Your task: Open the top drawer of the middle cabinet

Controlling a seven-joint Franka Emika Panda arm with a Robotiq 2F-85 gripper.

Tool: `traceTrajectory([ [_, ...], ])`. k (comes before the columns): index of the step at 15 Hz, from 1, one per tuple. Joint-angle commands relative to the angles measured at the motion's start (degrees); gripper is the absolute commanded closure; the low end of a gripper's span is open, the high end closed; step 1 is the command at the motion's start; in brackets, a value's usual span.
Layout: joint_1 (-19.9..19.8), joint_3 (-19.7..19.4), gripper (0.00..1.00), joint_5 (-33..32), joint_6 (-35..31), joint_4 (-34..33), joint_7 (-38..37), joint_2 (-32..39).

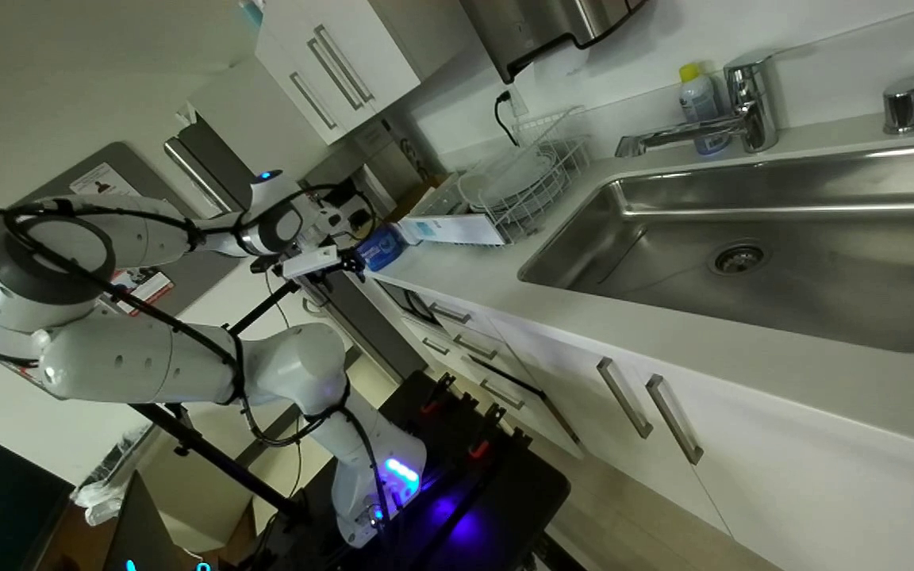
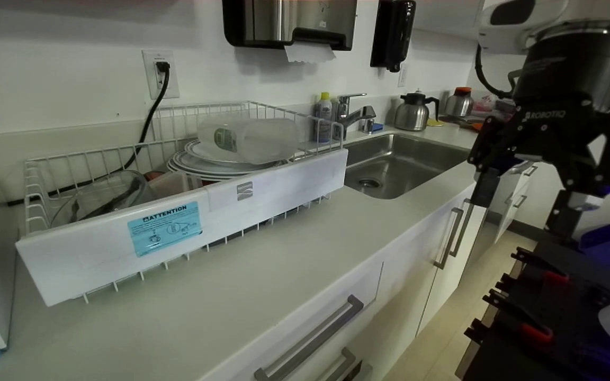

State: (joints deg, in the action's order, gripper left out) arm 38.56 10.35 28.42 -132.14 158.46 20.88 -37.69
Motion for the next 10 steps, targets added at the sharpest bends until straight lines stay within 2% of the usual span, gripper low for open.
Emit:
traceTrajectory([
  [1,0.63,-0.65,0.00,-0.61,0.02,-0.07,-0.47,-0.04],
  [2,0.63,-0.65,0.00,-0.60,0.02,-0.07,-0.47,-0.04],
  [4,-1.32,5.23,0.00,-8.12,0.61,-1.71,-4.86,2.98],
  [10,1.74,18.63,0.00,-22.40,1.50,-5.53,-14.60,11.75],
])
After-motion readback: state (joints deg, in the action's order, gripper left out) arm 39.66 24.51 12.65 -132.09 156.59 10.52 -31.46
